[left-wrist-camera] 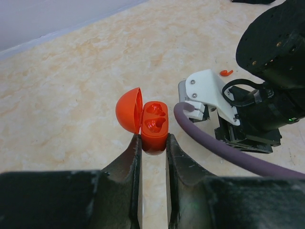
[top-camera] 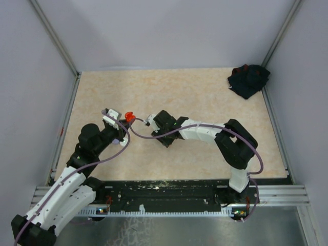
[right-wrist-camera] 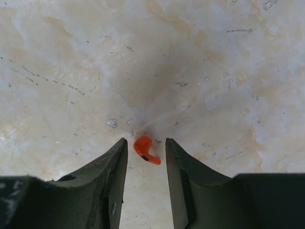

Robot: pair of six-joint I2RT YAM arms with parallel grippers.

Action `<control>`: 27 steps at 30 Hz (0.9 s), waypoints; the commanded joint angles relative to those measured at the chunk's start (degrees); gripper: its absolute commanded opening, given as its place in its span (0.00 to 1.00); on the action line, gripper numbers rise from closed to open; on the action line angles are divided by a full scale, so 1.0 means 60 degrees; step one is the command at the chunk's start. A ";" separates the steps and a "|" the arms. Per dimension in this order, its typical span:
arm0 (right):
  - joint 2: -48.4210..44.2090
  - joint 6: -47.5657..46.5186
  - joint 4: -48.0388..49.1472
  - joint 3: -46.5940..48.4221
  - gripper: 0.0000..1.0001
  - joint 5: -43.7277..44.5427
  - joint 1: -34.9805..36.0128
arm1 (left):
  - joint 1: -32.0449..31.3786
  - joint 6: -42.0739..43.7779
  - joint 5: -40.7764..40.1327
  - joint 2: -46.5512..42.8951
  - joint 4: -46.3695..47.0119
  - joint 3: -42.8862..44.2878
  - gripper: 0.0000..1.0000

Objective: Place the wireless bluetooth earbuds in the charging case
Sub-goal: Pick up the earbud from the center of the board.

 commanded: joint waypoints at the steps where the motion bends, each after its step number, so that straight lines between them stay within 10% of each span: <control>1: 0.0260 -0.0294 -0.0332 0.0666 0.38 -0.0096 0.0125 | 0.0060 -0.0090 0.0040 -0.0119 0.0092 0.0310 0.00; 27: 0.0658 -0.0309 -0.1260 0.0948 0.23 0.0309 0.0345 | 0.0143 -0.0145 0.0498 -0.0087 0.0239 0.0251 0.00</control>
